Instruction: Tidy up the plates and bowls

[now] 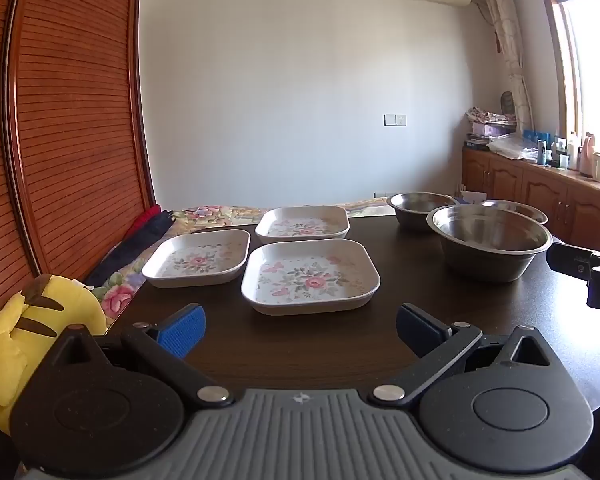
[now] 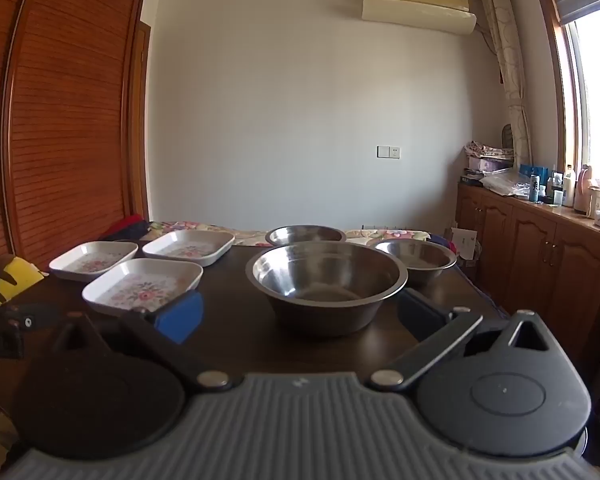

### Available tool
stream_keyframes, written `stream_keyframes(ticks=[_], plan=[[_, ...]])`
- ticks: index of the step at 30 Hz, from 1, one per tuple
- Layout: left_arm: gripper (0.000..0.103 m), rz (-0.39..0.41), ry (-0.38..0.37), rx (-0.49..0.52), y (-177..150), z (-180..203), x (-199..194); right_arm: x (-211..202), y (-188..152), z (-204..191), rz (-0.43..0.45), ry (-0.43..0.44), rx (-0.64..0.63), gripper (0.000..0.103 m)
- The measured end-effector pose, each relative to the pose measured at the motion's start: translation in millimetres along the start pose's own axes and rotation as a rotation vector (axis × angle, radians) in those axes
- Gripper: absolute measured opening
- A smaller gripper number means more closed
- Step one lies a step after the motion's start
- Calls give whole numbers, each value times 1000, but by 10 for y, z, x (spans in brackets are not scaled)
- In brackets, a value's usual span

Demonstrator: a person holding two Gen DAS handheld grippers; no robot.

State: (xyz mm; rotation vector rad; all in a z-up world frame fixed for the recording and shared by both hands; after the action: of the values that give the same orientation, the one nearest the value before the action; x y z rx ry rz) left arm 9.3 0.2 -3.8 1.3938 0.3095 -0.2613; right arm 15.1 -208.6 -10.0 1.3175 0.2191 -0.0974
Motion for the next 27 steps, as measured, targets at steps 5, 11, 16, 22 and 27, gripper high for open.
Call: stream_keyframes(ticks=[5, 11, 16, 22, 27], plan=[[103, 0, 0, 0, 1, -1, 1, -9, 8, 56, -3, -3, 1, 103], [103, 0, -1, 0, 0, -1, 1, -15, -5, 24, 0, -6, -3, 103], [103, -2, -2, 3, 32, -35, -5, -14, 1, 24, -2, -3, -6, 103], [103, -4, -2, 5, 7, 10, 21, -32, 11, 26, 2, -4, -2, 103], [103, -5, -3, 6, 1, 16, 23, -39, 20, 26, 5, -6, -2, 103]])
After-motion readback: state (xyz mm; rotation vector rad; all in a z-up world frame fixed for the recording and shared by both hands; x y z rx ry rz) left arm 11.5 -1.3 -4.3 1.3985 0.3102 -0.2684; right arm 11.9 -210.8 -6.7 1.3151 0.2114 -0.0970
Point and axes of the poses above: each gripper's, at about its wrist camera, not at the fingertips, and x roughly the way its jaws point, z to its right, y to its top, the point moved 1 cm from there along x, roughly the way its jaws point, and after that the axes turned 14 degrees about -x, right-handed, at the moved point
